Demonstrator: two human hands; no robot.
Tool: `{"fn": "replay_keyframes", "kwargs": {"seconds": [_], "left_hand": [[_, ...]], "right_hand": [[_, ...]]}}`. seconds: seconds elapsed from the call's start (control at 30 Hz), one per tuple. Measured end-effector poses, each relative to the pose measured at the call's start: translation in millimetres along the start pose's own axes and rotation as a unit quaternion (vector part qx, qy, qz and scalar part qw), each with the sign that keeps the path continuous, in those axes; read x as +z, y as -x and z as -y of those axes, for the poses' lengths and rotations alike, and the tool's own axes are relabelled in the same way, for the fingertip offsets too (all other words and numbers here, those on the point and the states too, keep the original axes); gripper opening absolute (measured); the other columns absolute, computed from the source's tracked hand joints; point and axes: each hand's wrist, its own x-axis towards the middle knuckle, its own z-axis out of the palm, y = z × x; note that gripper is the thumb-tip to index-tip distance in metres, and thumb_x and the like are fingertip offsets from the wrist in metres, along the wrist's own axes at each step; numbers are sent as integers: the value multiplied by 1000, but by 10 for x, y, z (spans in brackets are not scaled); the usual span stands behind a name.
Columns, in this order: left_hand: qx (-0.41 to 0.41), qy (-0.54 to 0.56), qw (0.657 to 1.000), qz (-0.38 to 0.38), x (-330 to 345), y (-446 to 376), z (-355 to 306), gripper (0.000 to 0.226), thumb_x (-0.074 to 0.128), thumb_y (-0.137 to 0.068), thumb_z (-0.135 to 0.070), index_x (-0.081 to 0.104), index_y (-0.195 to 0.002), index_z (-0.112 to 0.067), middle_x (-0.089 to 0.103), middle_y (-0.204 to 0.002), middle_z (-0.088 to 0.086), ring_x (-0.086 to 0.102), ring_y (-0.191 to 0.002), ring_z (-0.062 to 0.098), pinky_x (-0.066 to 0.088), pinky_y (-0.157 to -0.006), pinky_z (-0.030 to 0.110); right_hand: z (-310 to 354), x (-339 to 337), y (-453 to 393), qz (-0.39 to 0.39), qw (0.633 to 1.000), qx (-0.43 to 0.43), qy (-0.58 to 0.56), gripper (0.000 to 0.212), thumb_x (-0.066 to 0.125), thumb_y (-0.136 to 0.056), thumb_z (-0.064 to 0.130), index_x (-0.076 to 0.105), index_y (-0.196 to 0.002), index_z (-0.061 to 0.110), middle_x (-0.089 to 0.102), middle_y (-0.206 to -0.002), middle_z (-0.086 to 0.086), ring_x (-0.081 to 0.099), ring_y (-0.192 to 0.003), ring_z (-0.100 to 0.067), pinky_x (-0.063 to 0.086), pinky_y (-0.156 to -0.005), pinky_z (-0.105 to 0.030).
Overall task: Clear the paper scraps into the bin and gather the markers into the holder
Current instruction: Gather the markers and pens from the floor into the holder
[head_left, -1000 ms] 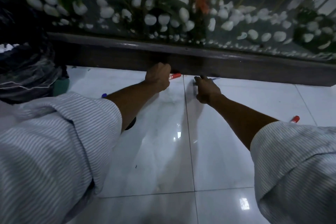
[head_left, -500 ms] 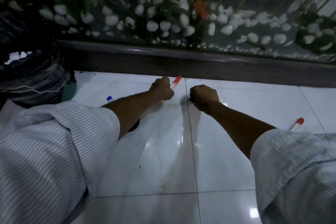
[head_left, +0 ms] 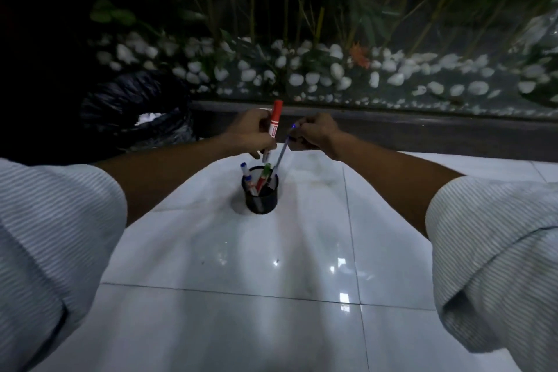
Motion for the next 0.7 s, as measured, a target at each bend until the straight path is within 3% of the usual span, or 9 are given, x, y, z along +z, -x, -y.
{"fn": "replay_keyframes", "kwargs": {"seconds": [0.1, 0.23, 0.33, 0.4, 0.5, 0.6, 0.7], "left_hand": [[-4, -3, 1000, -10, -106, 222, 108, 28, 77, -71, 3, 68, -97, 0, 76, -81, 21, 78, -67, 33, 64, -58, 55], [-4, -39, 999, 6, -87, 402, 207, 25, 84, -66, 1, 67, -84, 3, 73, -83, 24, 76, -67, 36, 64, -56, 52], [3, -62, 998, 13, -41, 405, 258, 17, 80, -65, -2, 68, -77, -2, 73, -79, 24, 75, -66, 39, 62, -52, 54], [10, -93, 996, 12, -23, 369, 252, 13, 77, -63, -13, 70, -74, -11, 74, -72, 16, 75, -64, 33, 63, -52, 48], [17, -144, 989, -43, -25, 322, 194, 12, 74, -61, -24, 70, -72, -23, 74, -73, -6, 71, -71, 18, 49, -58, 27], [32, -150, 984, -88, 21, 231, 104, 12, 70, -62, -23, 68, -74, -24, 71, -74, -11, 69, -75, 15, 52, -63, 27], [56, -152, 983, -84, 131, 111, -30, 13, 69, -62, -23, 66, -74, -24, 69, -73, -11, 68, -75, 16, 60, -69, 32]], "right_hand": [[18, 198, 60, 29, 999, -28, 20, 9, 75, -81, -7, 69, -84, 0, 72, -86, -28, 75, -75, -35, 64, -77, -44], [-5, 329, 186, 88, 987, -81, 103, 20, 79, -77, -9, 69, -93, -13, 72, -90, -30, 76, -84, -40, 64, -78, -46], [-42, 339, 266, 131, 974, -81, 163, 18, 79, -73, -12, 72, -89, -9, 72, -85, -27, 76, -85, -42, 64, -79, -48], [-57, 308, 281, 140, 971, -63, 184, 25, 79, -75, -12, 70, -98, -10, 72, -90, -31, 76, -87, -42, 64, -80, -49], [-60, 201, 259, 129, 971, -52, 196, 25, 75, -82, -9, 68, -106, -9, 72, -95, -32, 76, -88, -41, 64, -81, -49], [-74, 22, 233, 88, 969, -53, 224, 14, 73, -87, -3, 70, -100, -1, 74, -92, -24, 78, -82, -33, 65, -75, -46], [-133, -201, 242, 37, 971, -52, 230, 8, 73, -84, -1, 70, -89, 4, 76, -92, -23, 78, -77, -30, 66, -68, -44]]}}
